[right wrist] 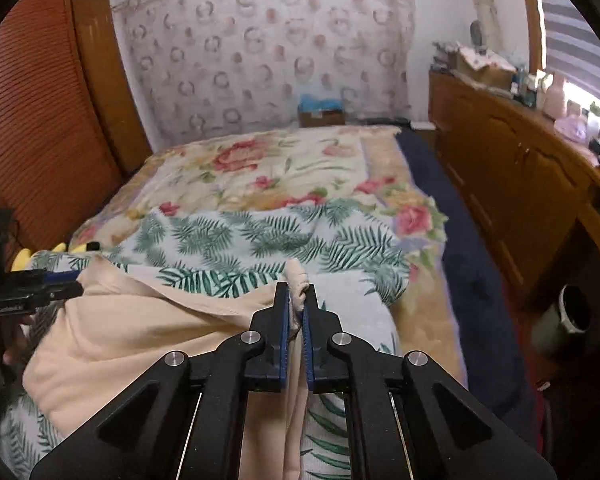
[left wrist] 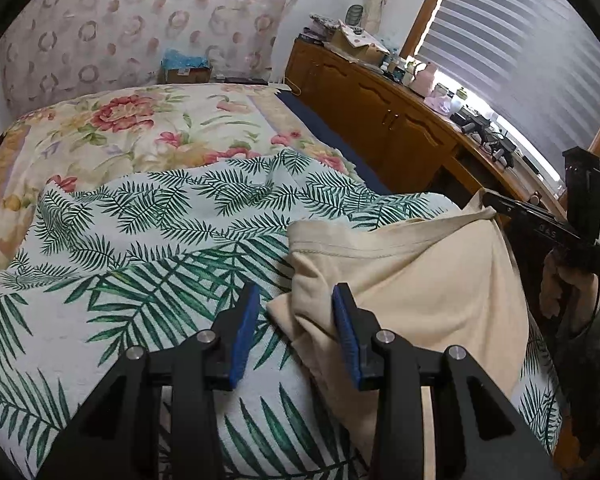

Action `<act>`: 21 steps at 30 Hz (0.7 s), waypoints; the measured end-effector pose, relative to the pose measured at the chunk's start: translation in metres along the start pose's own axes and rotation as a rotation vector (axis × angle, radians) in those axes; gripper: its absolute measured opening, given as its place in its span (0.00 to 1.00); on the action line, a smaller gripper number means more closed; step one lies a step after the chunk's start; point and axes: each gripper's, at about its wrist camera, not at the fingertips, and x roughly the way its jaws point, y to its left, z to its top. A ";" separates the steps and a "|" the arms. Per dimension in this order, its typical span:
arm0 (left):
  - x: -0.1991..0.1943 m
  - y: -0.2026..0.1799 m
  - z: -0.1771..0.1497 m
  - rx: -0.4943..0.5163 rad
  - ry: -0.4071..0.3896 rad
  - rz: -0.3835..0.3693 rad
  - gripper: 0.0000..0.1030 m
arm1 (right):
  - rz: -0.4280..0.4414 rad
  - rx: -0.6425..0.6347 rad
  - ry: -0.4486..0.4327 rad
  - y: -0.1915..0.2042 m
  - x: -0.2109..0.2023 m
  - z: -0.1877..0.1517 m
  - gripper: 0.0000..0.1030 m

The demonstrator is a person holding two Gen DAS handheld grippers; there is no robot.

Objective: Fold small clothes

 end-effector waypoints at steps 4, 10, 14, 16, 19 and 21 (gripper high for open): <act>0.003 -0.002 -0.002 0.001 0.021 -0.012 0.35 | -0.076 -0.014 0.018 0.004 -0.003 -0.002 0.30; 0.009 0.001 -0.004 -0.022 0.040 -0.018 0.35 | -0.013 -0.026 0.032 0.009 -0.015 -0.021 0.68; 0.008 0.001 -0.006 -0.033 0.040 -0.021 0.35 | 0.026 -0.043 0.113 0.017 -0.002 -0.035 0.70; 0.008 0.002 -0.006 -0.056 0.046 -0.049 0.35 | 0.037 -0.035 0.150 0.018 0.008 -0.042 0.71; 0.008 0.005 -0.006 -0.092 0.067 -0.112 0.35 | 0.083 0.016 0.177 0.014 0.019 -0.047 0.71; 0.009 0.002 -0.006 -0.088 0.080 -0.141 0.30 | 0.119 0.012 0.173 0.017 0.019 -0.047 0.71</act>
